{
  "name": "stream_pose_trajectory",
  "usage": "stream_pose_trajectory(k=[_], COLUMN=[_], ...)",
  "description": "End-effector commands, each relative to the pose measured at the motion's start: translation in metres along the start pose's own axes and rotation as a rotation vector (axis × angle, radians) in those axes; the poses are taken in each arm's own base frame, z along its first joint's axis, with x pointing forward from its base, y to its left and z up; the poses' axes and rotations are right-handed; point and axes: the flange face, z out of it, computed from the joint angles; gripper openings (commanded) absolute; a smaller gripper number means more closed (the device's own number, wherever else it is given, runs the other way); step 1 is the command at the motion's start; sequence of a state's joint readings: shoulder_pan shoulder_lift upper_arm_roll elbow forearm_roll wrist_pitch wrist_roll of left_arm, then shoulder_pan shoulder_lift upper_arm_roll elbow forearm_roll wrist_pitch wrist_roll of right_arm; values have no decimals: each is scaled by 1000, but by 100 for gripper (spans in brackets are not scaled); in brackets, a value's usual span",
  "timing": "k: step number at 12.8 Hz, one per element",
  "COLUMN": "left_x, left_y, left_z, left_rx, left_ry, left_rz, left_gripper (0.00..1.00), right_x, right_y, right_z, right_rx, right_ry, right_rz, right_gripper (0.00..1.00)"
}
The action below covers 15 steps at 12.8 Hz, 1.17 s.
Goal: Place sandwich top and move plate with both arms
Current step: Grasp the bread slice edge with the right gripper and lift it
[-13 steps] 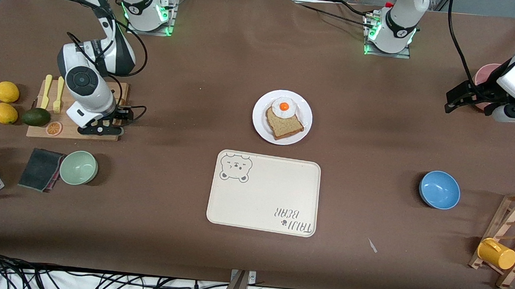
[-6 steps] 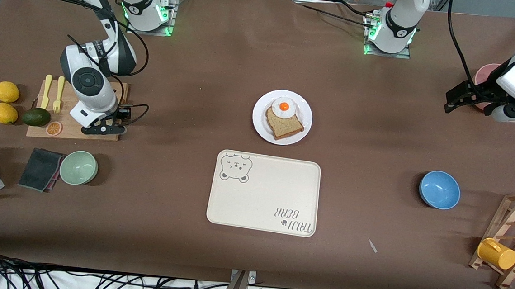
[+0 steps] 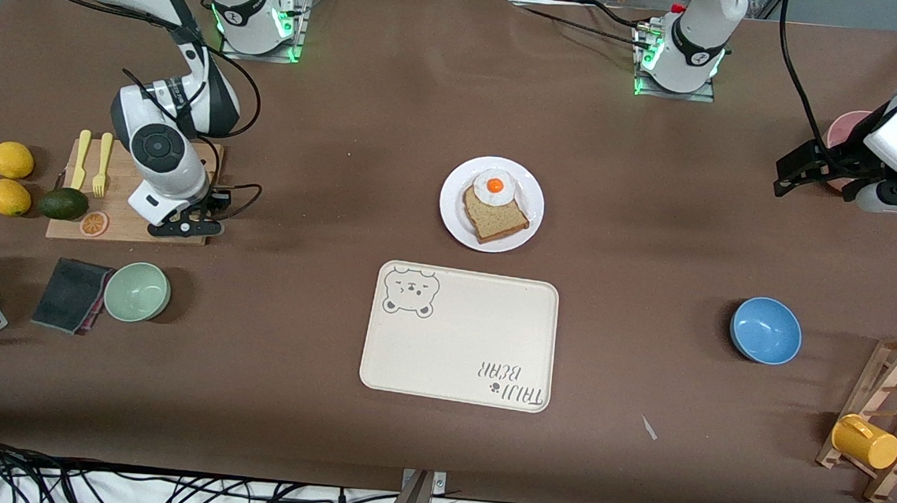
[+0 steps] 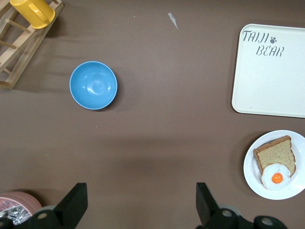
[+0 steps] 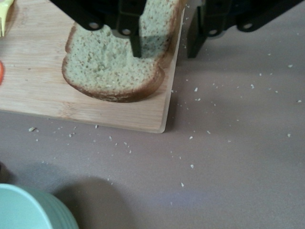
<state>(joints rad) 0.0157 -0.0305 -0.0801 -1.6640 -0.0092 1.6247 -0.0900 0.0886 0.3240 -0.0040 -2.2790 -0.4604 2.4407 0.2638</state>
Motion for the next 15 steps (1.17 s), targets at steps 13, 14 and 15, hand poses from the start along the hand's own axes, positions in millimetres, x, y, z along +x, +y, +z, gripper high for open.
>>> stream_pose_trajectory(k=[13,14,15], left_x=[2,2,2], left_y=[1,1,2], left_z=[-6,-6,-6], left_rx=[-19,-17,-17], left_ry=[-8,-8,-8], left_rz=[14,15,15], left_gripper=[100,100,100], right_x=[-4,-2,0], right_y=[-2,-1,1], right_z=[10,8,5], right_rx=[0,-1,-3], right_ry=[10,13,19], right_rz=[6,5,8], right_gripper=[0,0,0])
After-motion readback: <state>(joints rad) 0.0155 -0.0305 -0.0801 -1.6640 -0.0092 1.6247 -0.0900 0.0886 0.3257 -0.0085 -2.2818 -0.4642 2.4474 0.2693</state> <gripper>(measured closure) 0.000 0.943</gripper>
